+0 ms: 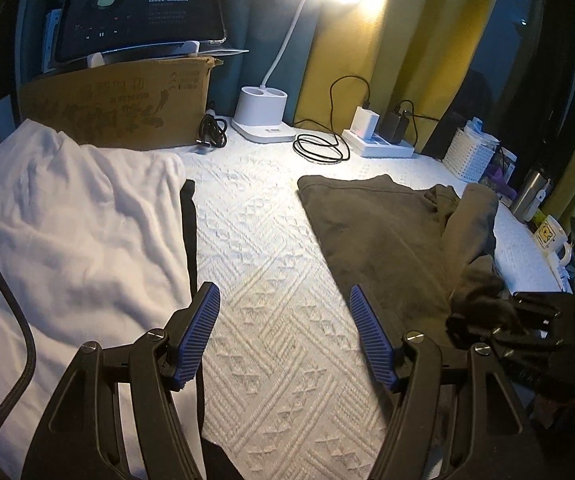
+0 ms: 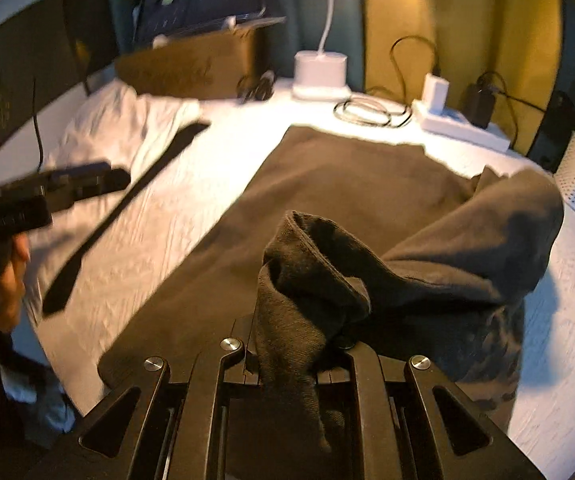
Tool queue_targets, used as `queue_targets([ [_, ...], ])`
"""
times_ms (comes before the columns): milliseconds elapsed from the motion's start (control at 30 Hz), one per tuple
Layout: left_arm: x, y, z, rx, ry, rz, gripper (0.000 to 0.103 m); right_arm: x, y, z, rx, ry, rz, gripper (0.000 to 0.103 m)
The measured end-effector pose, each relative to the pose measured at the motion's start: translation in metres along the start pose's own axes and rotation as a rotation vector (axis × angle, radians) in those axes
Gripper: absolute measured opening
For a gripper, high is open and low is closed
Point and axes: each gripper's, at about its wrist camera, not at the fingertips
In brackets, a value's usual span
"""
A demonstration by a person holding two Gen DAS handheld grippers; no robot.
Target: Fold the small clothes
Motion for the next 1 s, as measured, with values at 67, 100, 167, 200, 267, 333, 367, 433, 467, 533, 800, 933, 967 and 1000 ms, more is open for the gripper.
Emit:
queue_targets([
  [67, -0.002, -0.002, 0.001, 0.002, 0.000, -0.002, 0.068, 0.001, -0.006, -0.004, -0.013, -0.002, -0.021, 0.018],
  [100, -0.003, -0.003, 0.001, 0.002, 0.001, -0.004, 0.068, 0.002, -0.008, -0.008, -0.024, 0.008, -0.034, 0.019],
  [167, -0.004, -0.004, 0.002, -0.002, 0.002, -0.007, 0.068, 0.000, -0.014, -0.015, -0.044, 0.041, -0.048, 0.025],
  [200, -0.005, -0.004, 0.002, -0.005, 0.005, -0.008, 0.068, -0.001, -0.017, -0.020, -0.058, 0.064, -0.057, 0.026],
  [267, -0.007, -0.003, 0.002, -0.011, 0.012, -0.009, 0.068, -0.003, -0.023, -0.030, -0.089, 0.101, -0.079, 0.030],
  [333, -0.009, 0.000, 0.003, -0.013, 0.019, -0.004, 0.068, -0.010, -0.029, -0.034, -0.107, 0.140, -0.080, 0.064],
  [367, -0.010, 0.002, 0.006, -0.011, 0.023, -0.002, 0.068, -0.016, -0.031, -0.035, -0.111, 0.163, -0.074, 0.071],
  [433, -0.011, 0.006, 0.010, -0.002, 0.023, 0.001, 0.068, -0.030, -0.032, -0.032, -0.113, 0.174, -0.047, 0.075],
  [467, -0.011, 0.009, 0.015, 0.008, 0.020, 0.003, 0.068, -0.038, -0.031, -0.028, -0.106, 0.173, -0.029, 0.075],
  [533, -0.011, 0.016, 0.025, 0.030, 0.012, 0.008, 0.068, -0.052, -0.028, -0.013, -0.073, 0.159, 0.006, 0.075],
  [800, 0.001, 0.044, 0.082, 0.148, -0.043, 0.005, 0.068, -0.083, -0.022, 0.066, 0.090, 0.066, 0.089, 0.075],
  [933, 0.013, 0.055, 0.113, 0.207, -0.064, -0.017, 0.068, -0.083, -0.024, 0.104, 0.152, 0.008, 0.105, 0.075],
  [967, 0.017, 0.058, 0.120, 0.218, -0.068, -0.024, 0.068, -0.083, -0.024, 0.112, 0.163, 0.001, 0.107, 0.075],
  [1000, 0.021, 0.060, 0.127, 0.229, -0.073, -0.031, 0.068, -0.082, -0.025, 0.119, 0.172, -0.002, 0.108, 0.075],
])
Point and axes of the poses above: each gripper's, at about its wrist camera, not at the fingertips, and x roughly the way its jaws point, z to its right, y to its top, and after that the axes turned 13 degrees about x, right-handed
